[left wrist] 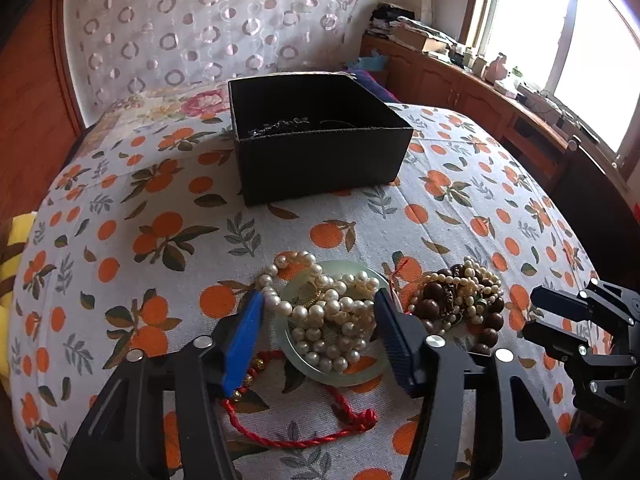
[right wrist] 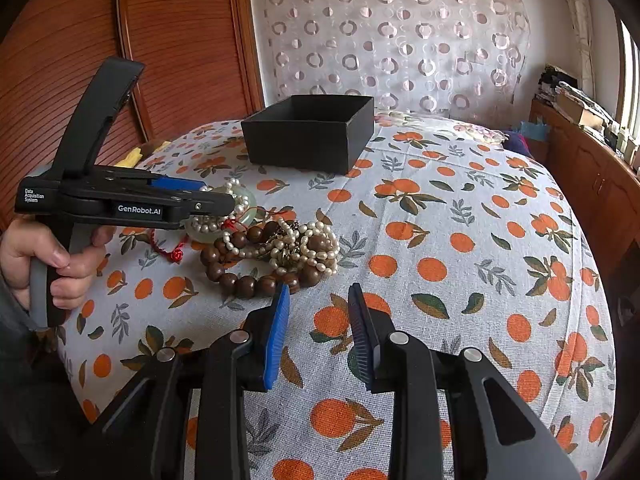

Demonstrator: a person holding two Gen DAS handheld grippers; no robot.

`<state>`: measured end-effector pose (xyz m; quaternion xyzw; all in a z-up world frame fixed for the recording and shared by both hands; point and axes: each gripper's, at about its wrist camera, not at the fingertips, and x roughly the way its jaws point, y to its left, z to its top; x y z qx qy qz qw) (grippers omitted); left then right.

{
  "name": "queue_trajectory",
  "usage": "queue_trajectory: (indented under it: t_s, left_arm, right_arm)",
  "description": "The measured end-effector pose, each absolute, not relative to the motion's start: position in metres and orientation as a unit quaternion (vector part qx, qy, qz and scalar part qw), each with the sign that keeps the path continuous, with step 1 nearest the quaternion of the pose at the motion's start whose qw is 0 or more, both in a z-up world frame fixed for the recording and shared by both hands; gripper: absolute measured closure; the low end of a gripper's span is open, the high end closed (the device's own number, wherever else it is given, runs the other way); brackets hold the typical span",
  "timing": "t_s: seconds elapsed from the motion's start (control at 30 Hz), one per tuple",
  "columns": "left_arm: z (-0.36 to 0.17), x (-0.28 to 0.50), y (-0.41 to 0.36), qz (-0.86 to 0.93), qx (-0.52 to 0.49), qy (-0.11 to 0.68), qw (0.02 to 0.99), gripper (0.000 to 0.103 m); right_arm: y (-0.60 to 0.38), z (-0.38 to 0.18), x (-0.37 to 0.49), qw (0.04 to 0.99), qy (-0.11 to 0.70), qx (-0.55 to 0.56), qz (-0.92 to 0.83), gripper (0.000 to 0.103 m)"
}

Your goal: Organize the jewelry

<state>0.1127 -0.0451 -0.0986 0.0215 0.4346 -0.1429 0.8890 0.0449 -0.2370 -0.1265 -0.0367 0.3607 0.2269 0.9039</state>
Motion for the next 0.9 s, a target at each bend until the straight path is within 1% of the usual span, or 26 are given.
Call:
queue_trajectory:
  t_s: [0.03,0.1,0.17,0.23,0.27,0.33,0.37,0.43,0.63,0.9]
  left_arm:
    - [-0.098,0.112,-0.045,-0.145,0.019,0.432,0.89,0.058]
    - [-0.097,0.111,-0.044,-0.139,0.019,0.429,0.892,0.066]
    - [-0.096,0.11,-0.041,-0.14,0.013,0.426,0.894,0.069]
    - [-0.095,0.109,-0.037,-0.136,0.004,0.422,0.896,0.076]
    - [-0.094,0.109,-0.035,-0.136,0.0,0.421,0.897,0.078]
    - [-0.094,0.108,-0.03,-0.137,-0.011,0.418,0.898,0.084]
    - [-0.093,0.107,-0.029,-0.137,-0.014,0.417,0.899,0.085]
    - [-0.091,0.105,-0.026,-0.133,-0.017,0.412,0.901,0.096]
    - [-0.08,0.097,-0.022,-0.14,-0.022,0.396,0.907,0.096]
    - [-0.043,0.077,-0.027,-0.153,-0.015,0.35,0.924,0.096]
  right_arm:
    - [-0.237,-0.127,0.045,0.904,0.36,-0.036,0.227,0.07]
    - [-0.237,-0.127,0.045,0.904,0.361,-0.036,0.226,0.07]
    - [-0.237,-0.127,0.045,0.904,0.361,-0.037,0.227,0.07]
    - [-0.237,-0.127,0.045,0.904,0.361,-0.037,0.227,0.07]
    - [-0.237,-0.127,0.045,0.904,0.361,-0.037,0.226,0.07]
    - [-0.237,-0.127,0.045,0.904,0.361,-0.037,0.226,0.07]
    - [-0.237,-0.127,0.045,0.904,0.361,-0.037,0.227,0.07]
    - [-0.237,-0.127,0.045,0.904,0.361,-0.037,0.226,0.07]
    - [-0.236,-0.128,0.044,0.903,0.362,-0.038,0.227,0.07]
    - [-0.236,-0.129,0.045,0.903,0.363,-0.039,0.228,0.07]
